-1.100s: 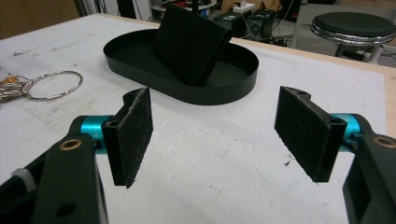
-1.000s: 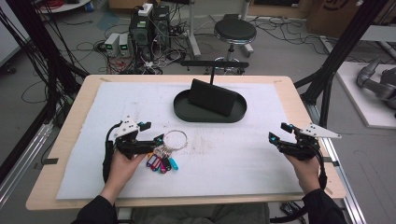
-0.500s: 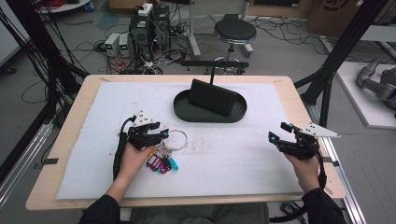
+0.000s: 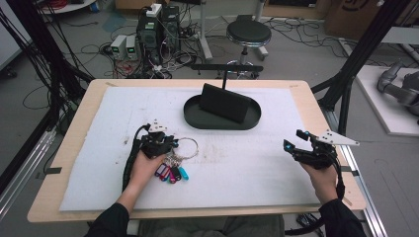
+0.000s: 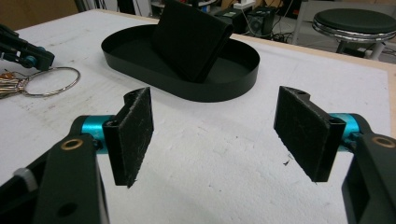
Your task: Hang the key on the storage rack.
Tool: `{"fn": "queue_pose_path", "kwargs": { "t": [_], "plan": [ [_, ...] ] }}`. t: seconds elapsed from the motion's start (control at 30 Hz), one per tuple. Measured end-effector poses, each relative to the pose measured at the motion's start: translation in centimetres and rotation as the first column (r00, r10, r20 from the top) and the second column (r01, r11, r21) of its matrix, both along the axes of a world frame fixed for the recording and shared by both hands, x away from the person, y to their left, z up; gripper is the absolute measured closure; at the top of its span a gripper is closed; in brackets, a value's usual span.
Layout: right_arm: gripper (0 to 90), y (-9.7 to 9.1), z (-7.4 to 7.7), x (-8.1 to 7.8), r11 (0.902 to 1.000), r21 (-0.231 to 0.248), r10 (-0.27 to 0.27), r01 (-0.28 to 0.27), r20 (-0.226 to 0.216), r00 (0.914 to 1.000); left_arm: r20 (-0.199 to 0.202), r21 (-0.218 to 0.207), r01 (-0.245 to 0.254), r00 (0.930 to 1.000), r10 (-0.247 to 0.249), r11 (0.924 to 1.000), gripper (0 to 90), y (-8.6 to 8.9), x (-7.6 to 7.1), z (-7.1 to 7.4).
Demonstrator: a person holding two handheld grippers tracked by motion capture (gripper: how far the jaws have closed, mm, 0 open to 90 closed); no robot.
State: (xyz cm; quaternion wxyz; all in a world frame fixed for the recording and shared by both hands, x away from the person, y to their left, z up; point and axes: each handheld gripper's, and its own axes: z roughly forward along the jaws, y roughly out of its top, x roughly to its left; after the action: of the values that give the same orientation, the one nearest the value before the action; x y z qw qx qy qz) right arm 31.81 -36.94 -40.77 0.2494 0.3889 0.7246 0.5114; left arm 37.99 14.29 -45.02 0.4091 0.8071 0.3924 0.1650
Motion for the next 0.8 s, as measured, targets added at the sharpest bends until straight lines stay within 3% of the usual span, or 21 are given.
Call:
{"fn": "queue_pose_path", "kwargs": {
  "t": [0.13,0.3,0.37,0.57,0.8],
  "plan": [
    [28.9,0.0,0.0,0.0,1.0,0.002,-0.001,0.001,-0.001,1.0,-0.002,0.028,-0.002,1.0,0.002,0.9996,73.3,-0.3,-0.1,-0.1],
    [28.9,0.0,-0.1,0.1,1.0,0.003,-0.003,0.003,0.0,1.0,0.015,0.043,-0.025,0.9996,0.024,0.9988,84.4,-0.4,-0.2,-0.1],
    [28.9,0.1,-0.1,0.1,1.0,0.003,-0.002,0.002,0.002,1.0,0.016,0.044,-0.024,0.9996,0.023,0.9987,84.5,-0.4,-0.2,-0.1],
    [28.9,0.2,-0.1,0.2,0.9999,0.014,0.003,-0.003,-0.002,1.0,0.01,0.005,-0.022,0.9997,0.022,0.9998,85.3,0.0,-0.2,0.0],
    [28.9,0.2,-0.1,0.3,0.9997,0.023,0.004,-0.004,-0.002,1.0,0.032,-0.064,-0.017,0.9993,0.019,0.9978,85.4,0.6,-0.7,0.6]
  ]
}}
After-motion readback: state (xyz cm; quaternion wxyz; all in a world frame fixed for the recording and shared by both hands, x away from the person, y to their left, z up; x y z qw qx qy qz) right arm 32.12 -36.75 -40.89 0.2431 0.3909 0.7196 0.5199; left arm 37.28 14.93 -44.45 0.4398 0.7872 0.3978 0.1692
